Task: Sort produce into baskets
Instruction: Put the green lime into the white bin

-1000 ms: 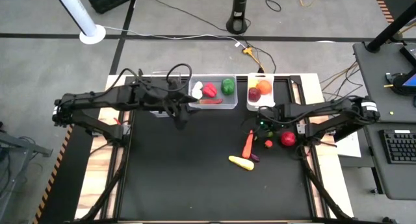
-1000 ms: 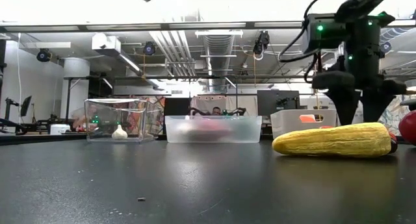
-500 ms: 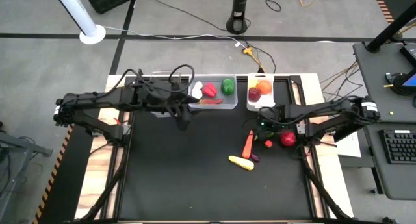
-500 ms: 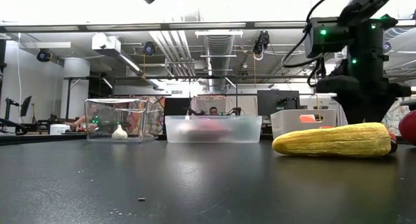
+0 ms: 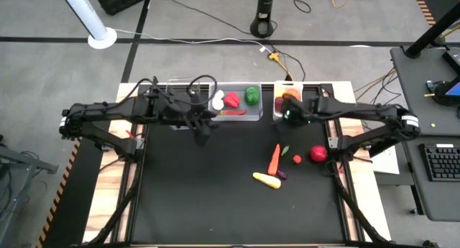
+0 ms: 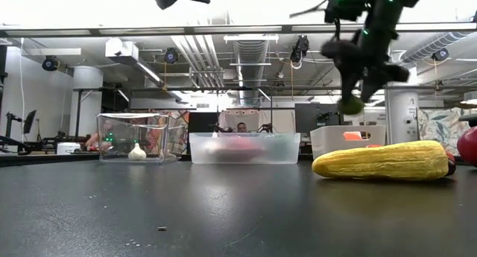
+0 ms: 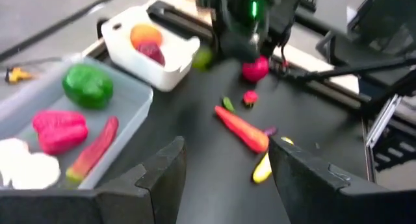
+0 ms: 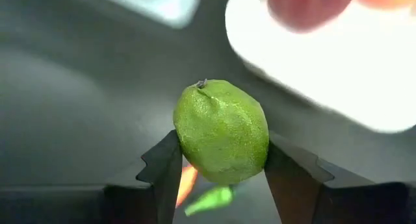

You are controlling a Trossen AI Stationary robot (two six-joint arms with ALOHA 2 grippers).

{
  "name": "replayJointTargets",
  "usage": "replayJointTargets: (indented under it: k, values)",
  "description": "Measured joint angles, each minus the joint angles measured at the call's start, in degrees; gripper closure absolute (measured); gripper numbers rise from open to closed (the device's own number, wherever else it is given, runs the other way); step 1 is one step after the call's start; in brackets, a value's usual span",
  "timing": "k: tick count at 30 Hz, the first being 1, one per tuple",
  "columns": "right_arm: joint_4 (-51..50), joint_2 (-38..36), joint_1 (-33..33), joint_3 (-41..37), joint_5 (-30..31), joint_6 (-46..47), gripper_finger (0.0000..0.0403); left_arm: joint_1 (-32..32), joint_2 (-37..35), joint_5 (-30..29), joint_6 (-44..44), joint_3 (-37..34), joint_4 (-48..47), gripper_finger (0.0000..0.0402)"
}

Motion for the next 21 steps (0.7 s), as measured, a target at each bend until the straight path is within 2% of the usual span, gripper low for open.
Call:
replayJointTargets:
  k: [5, 11, 21]
  values:
    - [-0.1, 0.0, -6.7, 6.8, 1.8, -6.3, 0.0218, -1.5, 0.0, 0.0, -2.4, 0.0, -4.6, 0.0203]
    - [-0.3, 2.3, -16.7, 12.0, 1.8, -14.6, 0.0218, -2.7, 0.0, -0.1, -3.9, 0.0, -5.4, 0.0203]
    - [0.2, 12.4, -26.9, 14.1, 1.6, -24.5, 0.0218, -3.2, 0.0, -1.6, -4.3, 0.0, -5.2, 0.0203]
